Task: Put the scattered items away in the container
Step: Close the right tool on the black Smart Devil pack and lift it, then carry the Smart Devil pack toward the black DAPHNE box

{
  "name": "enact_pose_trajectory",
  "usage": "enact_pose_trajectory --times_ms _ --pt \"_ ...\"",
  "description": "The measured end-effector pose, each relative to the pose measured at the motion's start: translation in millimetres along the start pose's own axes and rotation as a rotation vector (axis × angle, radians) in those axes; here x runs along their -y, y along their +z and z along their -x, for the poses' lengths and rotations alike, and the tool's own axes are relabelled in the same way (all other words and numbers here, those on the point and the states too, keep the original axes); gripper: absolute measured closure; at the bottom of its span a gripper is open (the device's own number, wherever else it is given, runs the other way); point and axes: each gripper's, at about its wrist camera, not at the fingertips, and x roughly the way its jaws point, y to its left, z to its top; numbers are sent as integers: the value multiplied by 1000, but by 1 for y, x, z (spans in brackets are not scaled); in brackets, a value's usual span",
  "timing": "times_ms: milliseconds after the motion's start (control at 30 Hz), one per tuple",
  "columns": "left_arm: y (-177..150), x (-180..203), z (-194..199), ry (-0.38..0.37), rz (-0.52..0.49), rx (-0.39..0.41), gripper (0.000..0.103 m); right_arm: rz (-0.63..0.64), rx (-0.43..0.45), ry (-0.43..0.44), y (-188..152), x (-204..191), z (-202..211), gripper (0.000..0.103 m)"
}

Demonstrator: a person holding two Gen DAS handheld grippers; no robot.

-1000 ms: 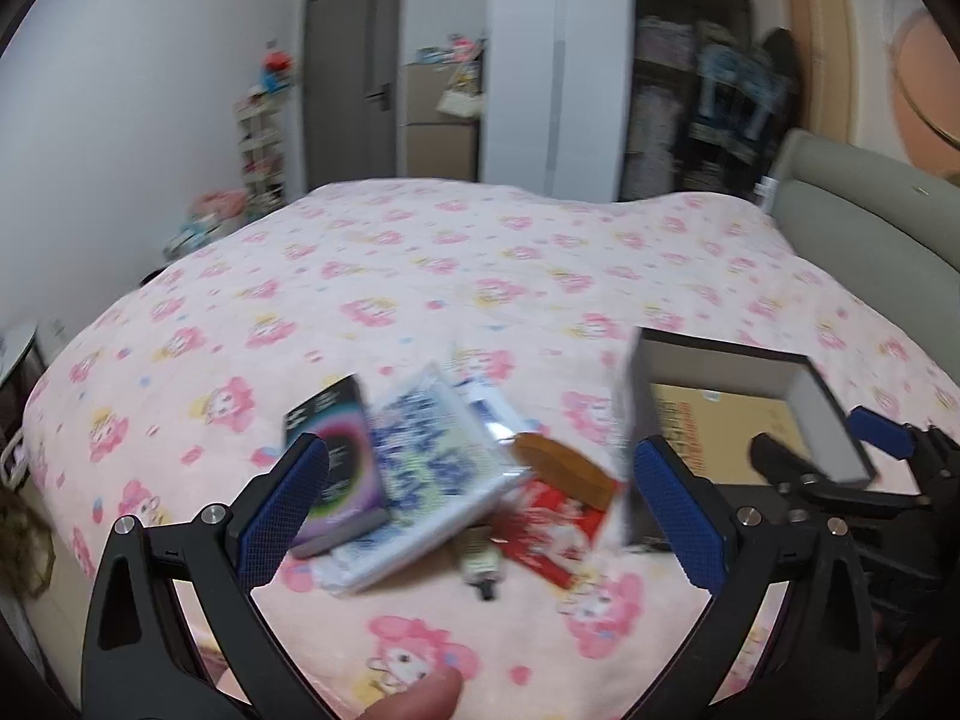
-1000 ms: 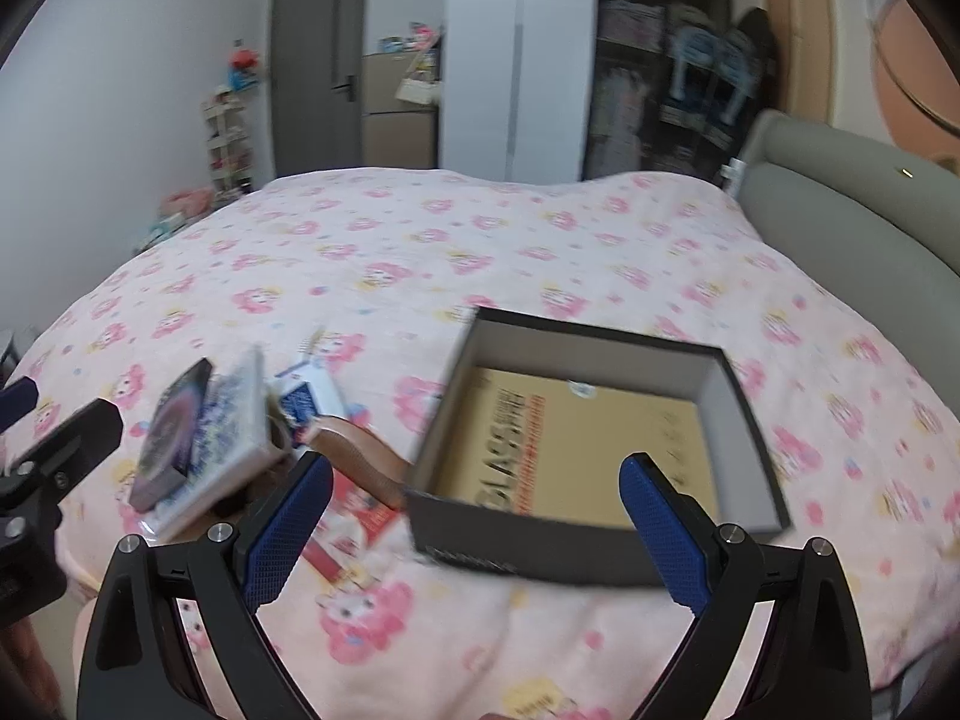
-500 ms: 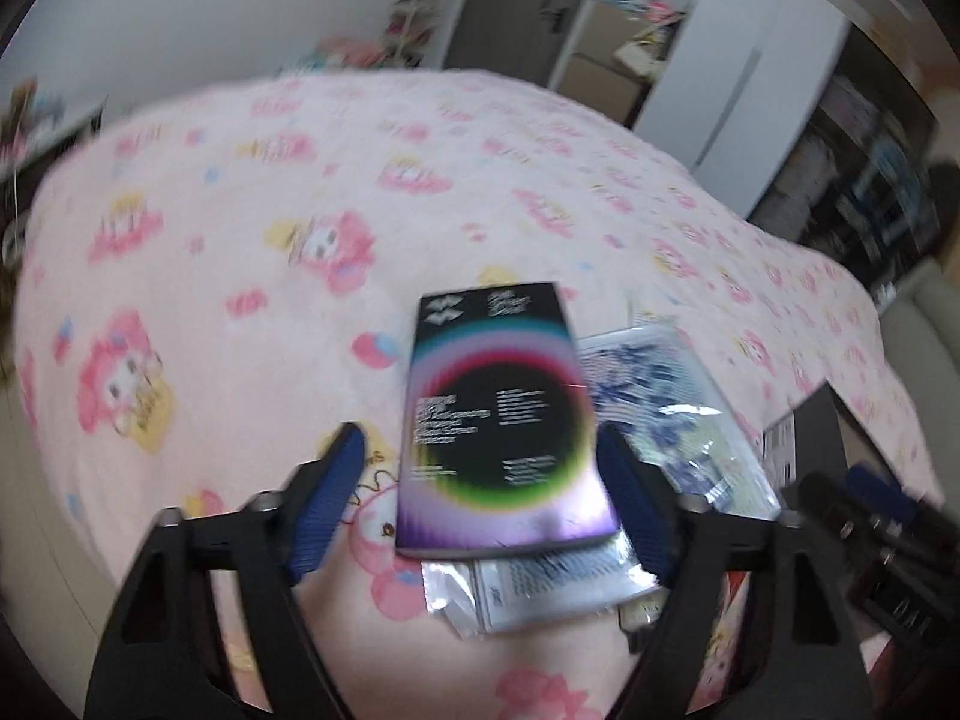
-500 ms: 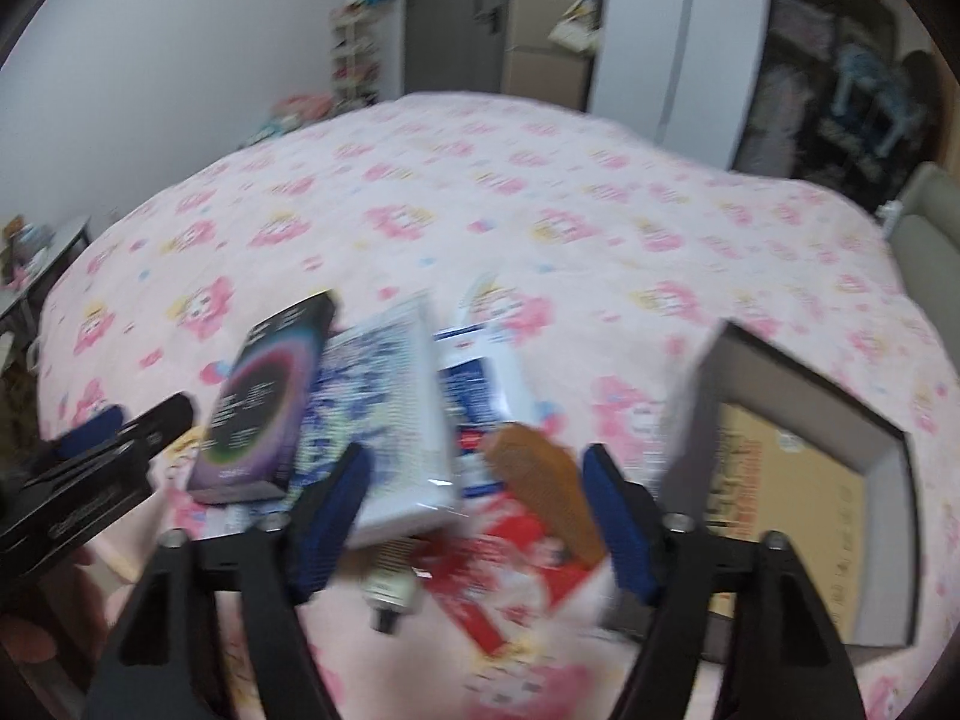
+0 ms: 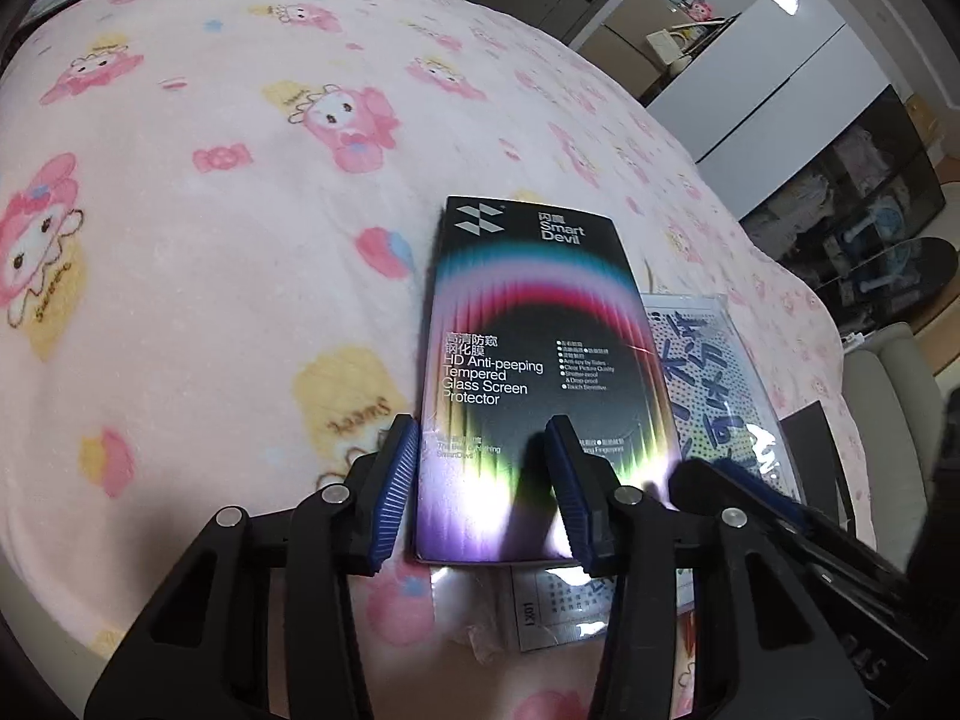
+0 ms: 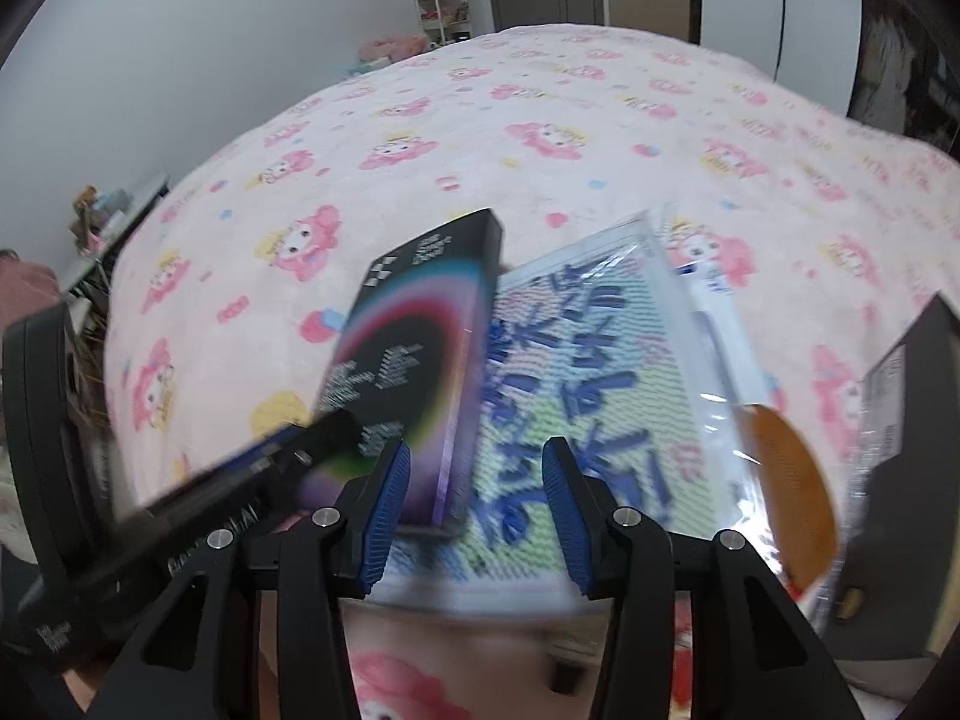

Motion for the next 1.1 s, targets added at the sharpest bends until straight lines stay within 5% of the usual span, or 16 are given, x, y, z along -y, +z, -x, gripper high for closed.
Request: enact_pose_trajectory --times_ms 133,467,933,1100 --pt "-6 9 7 -2 -32 -24 65 -57 -19 39 -5 3 -5 80" --pt "-57 70 33 -70 -210 -168 67 -104 25 -28 -52 35 58 81" --pt "-159 158 16 -220 -407 -428 67 -357 18 -190 -151 136 112 79" --pt "-154 174 25 -176 -502 -379 66 -393 10 -200 -168 150 119 79"
